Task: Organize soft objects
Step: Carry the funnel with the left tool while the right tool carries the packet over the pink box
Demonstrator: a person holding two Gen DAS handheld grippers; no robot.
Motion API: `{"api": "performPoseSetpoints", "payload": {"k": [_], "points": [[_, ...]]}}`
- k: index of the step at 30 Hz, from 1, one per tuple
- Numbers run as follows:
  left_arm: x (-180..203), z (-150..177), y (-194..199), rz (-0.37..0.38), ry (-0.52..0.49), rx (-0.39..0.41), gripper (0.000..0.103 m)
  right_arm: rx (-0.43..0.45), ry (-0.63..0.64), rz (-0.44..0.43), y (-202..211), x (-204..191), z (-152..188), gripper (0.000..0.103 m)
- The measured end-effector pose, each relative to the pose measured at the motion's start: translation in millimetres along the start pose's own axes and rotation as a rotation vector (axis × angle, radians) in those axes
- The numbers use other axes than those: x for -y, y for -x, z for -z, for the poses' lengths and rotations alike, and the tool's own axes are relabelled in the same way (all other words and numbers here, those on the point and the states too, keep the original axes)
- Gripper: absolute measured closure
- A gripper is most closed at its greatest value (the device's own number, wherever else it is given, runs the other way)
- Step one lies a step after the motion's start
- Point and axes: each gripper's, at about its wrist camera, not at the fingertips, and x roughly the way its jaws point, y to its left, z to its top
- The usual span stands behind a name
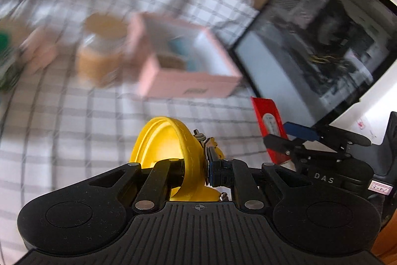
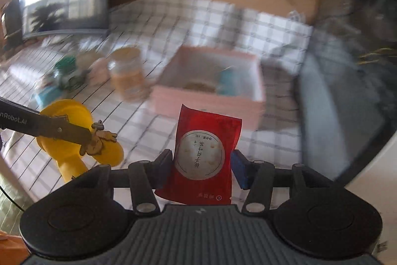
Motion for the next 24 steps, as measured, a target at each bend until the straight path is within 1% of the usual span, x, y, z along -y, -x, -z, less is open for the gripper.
{"api": "performPoseSetpoints", "payload": {"k": [4,5,6,9,11,14,16,18,19,21,22,23,24], "points": [[25.3,-37.3,-6.4,0.005,-0.076,0.039,0.09,0.093,-0.028,0.01,3.9,17.8,-23.0,0.051],[31.0,-50.6,-4.9,-0.002,-0.1,0.063,0.09,0.123,-0.029,0.009,3.7,18.4,-30.4,0.052],[35.4,-61.2,-2.4,-0.009,-0.119,0.085,0.09,0.155,-0.027,0.009,4.1,20.0,-38.6,0.057],[47.5,-98.7,5.1,-0.031,-0.18,0.168,0.09,0.233,-0.03,0.006,-3.1,31.4,-66.7,0.057],[48.0,-120.0,6.5,-0.032,-0.177,0.201,0.09,0.252,-0.046,0.006,-16.3,37.6,-82.6,0.057],[44.8,-151.5,-9.4,-0.047,-0.144,0.219,0.09,0.234,-0.087,-0.014,-36.7,47.2,-95.6,0.057],[40.6,-167.7,-29.4,-0.065,-0.132,0.218,0.089,0.209,-0.105,-0.038,-45.9,52.4,-92.8,0.057],[31.3,-183.0,-57.3,-0.067,-0.101,0.196,0.089,0.181,-0.102,-0.05,-50.4,53.8,-83.7,0.056],[25.3,-189.5,-70.1,-0.049,-0.069,0.177,0.087,0.16,-0.097,-0.052,-53.0,53.4,-76.2,0.054],[5.6,-197.0,-105.2,0.006,0.004,0.117,0.082,0.106,-0.095,-0.049,-58.0,51.0,-58.7,0.04],[-3.5,-198.4,-120.6,0.003,0.026,0.085,0.081,0.074,-0.097,-0.051,-62.4,49.3,-48.6,0.039],[-10.8,-196.6,-136.1,-0.037,0.042,0.046,0.081,0.038,-0.099,-0.053,-67.2,47.0,-37.9,0.039],[-15.9,-196.6,-152.7,-0.101,0.048,-0.002,0.081,0.005,-0.103,-0.053,-71.6,44.6,-29.4,0.039]]}}
